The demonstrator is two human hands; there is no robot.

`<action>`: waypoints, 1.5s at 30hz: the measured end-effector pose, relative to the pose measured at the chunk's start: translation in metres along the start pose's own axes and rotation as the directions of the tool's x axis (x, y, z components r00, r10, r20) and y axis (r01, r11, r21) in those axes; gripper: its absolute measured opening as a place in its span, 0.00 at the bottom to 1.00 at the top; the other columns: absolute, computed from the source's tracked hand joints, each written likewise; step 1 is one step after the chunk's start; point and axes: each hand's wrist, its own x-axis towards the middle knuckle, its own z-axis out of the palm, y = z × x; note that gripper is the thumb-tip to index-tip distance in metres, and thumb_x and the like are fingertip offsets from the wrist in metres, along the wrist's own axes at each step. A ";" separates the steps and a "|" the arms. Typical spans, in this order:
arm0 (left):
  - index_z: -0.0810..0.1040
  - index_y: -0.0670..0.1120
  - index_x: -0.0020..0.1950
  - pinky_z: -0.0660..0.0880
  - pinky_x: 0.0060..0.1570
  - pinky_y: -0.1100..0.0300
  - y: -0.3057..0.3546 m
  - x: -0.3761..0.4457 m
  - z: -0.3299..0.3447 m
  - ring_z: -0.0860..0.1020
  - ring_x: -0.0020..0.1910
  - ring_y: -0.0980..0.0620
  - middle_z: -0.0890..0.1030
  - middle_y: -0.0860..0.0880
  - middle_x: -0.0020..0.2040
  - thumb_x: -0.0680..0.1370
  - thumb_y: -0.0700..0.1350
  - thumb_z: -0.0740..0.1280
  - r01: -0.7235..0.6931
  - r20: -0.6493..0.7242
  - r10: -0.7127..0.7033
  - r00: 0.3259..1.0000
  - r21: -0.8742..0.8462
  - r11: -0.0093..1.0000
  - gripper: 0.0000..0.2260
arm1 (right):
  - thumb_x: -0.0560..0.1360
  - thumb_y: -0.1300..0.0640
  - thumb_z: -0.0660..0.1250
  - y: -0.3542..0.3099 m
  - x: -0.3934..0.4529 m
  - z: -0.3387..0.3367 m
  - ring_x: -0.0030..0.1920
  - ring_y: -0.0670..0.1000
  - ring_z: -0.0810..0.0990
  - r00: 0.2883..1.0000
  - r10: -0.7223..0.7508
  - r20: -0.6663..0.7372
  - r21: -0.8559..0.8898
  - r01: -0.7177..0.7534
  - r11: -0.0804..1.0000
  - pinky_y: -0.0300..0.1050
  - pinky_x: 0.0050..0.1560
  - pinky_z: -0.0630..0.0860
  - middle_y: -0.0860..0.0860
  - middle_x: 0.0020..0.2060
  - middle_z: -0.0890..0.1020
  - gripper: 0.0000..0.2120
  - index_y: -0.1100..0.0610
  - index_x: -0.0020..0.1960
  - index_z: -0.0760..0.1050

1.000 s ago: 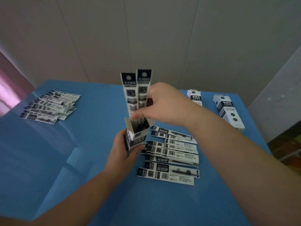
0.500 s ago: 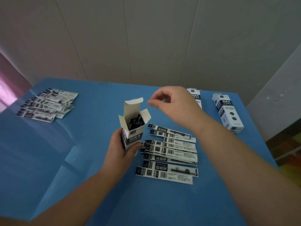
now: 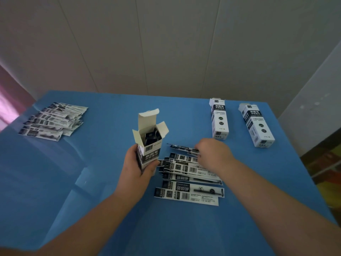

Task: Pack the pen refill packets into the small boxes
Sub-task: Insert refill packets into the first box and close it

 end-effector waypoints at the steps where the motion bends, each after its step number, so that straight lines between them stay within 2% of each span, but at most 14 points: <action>1: 0.67 0.65 0.60 0.72 0.46 0.78 0.000 0.000 0.000 0.77 0.56 0.68 0.76 0.72 0.54 0.77 0.40 0.73 -0.002 -0.001 0.002 1.000 -0.002 1.000 0.24 | 0.75 0.63 0.65 0.000 -0.001 0.002 0.43 0.54 0.80 1.000 -0.006 -0.019 -0.017 0.005 1.000 0.47 0.38 0.77 0.51 0.43 0.78 0.07 0.55 0.46 0.81; 5: 0.67 0.64 0.59 0.73 0.45 0.77 -0.001 0.000 0.000 0.78 0.55 0.68 0.77 0.71 0.53 0.77 0.41 0.73 0.002 -0.006 -0.002 1.000 -0.002 1.000 0.22 | 0.78 0.60 0.63 0.001 -0.003 0.003 0.41 0.53 0.80 0.997 0.009 -0.081 0.065 -0.003 0.998 0.47 0.37 0.77 0.50 0.40 0.79 0.09 0.55 0.43 0.81; 9: 0.68 0.62 0.58 0.73 0.45 0.78 -0.004 0.000 0.000 0.78 0.53 0.70 0.77 0.71 0.52 0.77 0.40 0.73 0.002 -0.013 -0.002 1.000 -0.001 1.000 0.21 | 0.79 0.56 0.62 0.007 -0.002 -0.008 0.31 0.48 0.76 0.993 0.069 -0.101 0.243 -0.042 0.969 0.41 0.28 0.67 0.48 0.33 0.77 0.16 0.49 0.32 0.73; 12: 0.67 0.61 0.60 0.72 0.46 0.78 -0.004 0.000 0.001 0.77 0.54 0.70 0.77 0.72 0.52 0.77 0.40 0.73 0.004 -0.011 -0.004 1.000 0.006 1.000 0.22 | 0.79 0.52 0.65 0.015 -0.003 -0.025 0.31 0.49 0.79 0.993 0.098 -0.066 0.368 -0.067 0.927 0.40 0.28 0.69 0.48 0.31 0.80 0.12 0.49 0.38 0.80; 17: 0.67 0.60 0.60 0.71 0.47 0.78 -0.006 0.001 0.000 0.77 0.54 0.69 0.77 0.72 0.53 0.77 0.42 0.73 -0.001 -0.008 0.001 1.000 0.021 1.000 0.21 | 0.77 0.49 0.68 0.023 -0.013 -0.059 0.34 0.53 0.80 0.985 0.135 -0.110 0.525 -0.058 0.849 0.43 0.32 0.71 0.50 0.33 0.83 0.11 0.54 0.40 0.81; 19: 0.67 0.57 0.63 0.72 0.47 0.78 -0.006 0.001 0.000 0.77 0.55 0.70 0.76 0.72 0.53 0.77 0.42 0.73 0.001 -0.002 -0.001 1.000 0.020 1.000 0.21 | 0.76 0.50 0.71 0.021 -0.021 -0.072 0.38 0.53 0.83 0.984 0.139 -0.116 0.644 -0.032 0.764 0.47 0.39 0.79 0.49 0.35 0.85 0.09 0.54 0.41 0.82; 21: 0.67 0.59 0.62 0.72 0.47 0.77 -0.007 0.002 0.000 0.77 0.55 0.69 0.76 0.72 0.53 0.77 0.43 0.73 0.000 0.001 0.000 1.000 0.022 1.000 0.22 | 0.75 0.52 0.73 0.017 -0.029 -0.084 0.37 0.50 0.85 0.985 0.144 -0.097 0.772 -0.017 0.635 0.50 0.44 0.82 0.50 0.37 0.86 0.06 0.54 0.42 0.83; 24: 0.67 0.61 0.60 0.72 0.48 0.77 -0.007 0.003 0.000 0.77 0.55 0.68 0.77 0.71 0.54 0.76 0.43 0.74 -0.012 0.005 0.012 1.000 0.027 1.000 0.22 | 0.75 0.55 0.75 0.008 -0.039 -0.103 0.34 0.46 0.85 0.988 0.119 -0.094 0.884 0.028 0.467 0.43 0.42 0.82 0.51 0.40 0.87 0.06 0.57 0.45 0.83; 26: 0.67 0.63 0.59 0.73 0.48 0.76 -0.008 0.003 0.000 0.78 0.55 0.67 0.77 0.70 0.54 0.76 0.43 0.74 -0.006 0.006 0.006 1.000 0.016 1.000 0.22 | 0.75 0.59 0.75 0.000 -0.046 -0.116 0.36 0.46 0.85 0.988 0.066 -0.139 0.939 0.110 0.326 0.38 0.38 0.80 0.50 0.40 0.88 0.02 0.57 0.45 0.84; 30: 0.66 0.66 0.60 0.75 0.50 0.71 -0.011 0.003 0.000 0.78 0.57 0.65 0.77 0.67 0.55 0.77 0.43 0.74 0.001 0.001 -0.001 1.000 0.018 1.000 0.24 | 0.76 0.62 0.74 -0.017 -0.057 -0.137 0.47 0.52 0.87 0.949 -0.046 -0.313 0.939 0.316 0.133 0.41 0.44 0.83 0.51 0.44 0.88 0.04 0.53 0.46 0.85; 33: 0.67 0.68 0.59 0.75 0.51 0.68 -0.011 0.004 0.000 0.78 0.57 0.64 0.77 0.67 0.56 0.77 0.44 0.74 0.005 0.012 -0.005 1.000 0.016 1.000 0.24 | 0.76 0.63 0.73 -0.032 -0.060 -0.142 0.48 0.55 0.87 0.899 -0.080 -0.430 0.900 0.434 0.045 0.43 0.45 0.84 0.51 0.44 0.88 0.05 0.54 0.47 0.85; 37: 0.65 0.75 0.58 0.73 0.49 0.75 -0.008 0.004 0.000 0.77 0.56 0.66 0.77 0.67 0.55 0.77 0.43 0.74 -0.007 0.024 0.006 1.000 0.034 0.999 0.28 | 0.75 0.62 0.74 -0.048 -0.051 -0.137 0.44 0.49 0.86 0.897 -0.063 -0.437 0.887 0.441 0.138 0.43 0.46 0.82 0.49 0.43 0.88 0.05 0.53 0.48 0.85; 41: 0.66 0.68 0.59 0.73 0.49 0.75 -0.008 0.003 0.000 0.77 0.56 0.66 0.77 0.64 0.56 0.77 0.44 0.74 -0.008 0.028 0.008 1.000 0.023 1.000 0.24 | 0.74 0.56 0.75 -0.057 -0.040 -0.131 0.44 0.52 0.87 0.894 -0.025 -0.447 0.861 0.437 0.261 0.57 0.50 0.84 0.48 0.42 0.88 0.03 0.51 0.47 0.86; 45: 0.65 0.70 0.59 0.74 0.47 0.74 -0.006 0.002 -0.001 0.78 0.55 0.66 0.76 0.69 0.54 0.77 0.45 0.73 -0.003 0.034 0.002 0.999 0.023 1.000 0.25 | 0.72 0.52 0.74 -0.060 -0.033 -0.132 0.43 0.50 0.86 0.897 -0.068 -0.436 0.852 0.436 0.291 0.59 0.51 0.83 0.47 0.42 0.88 0.04 0.47 0.47 0.85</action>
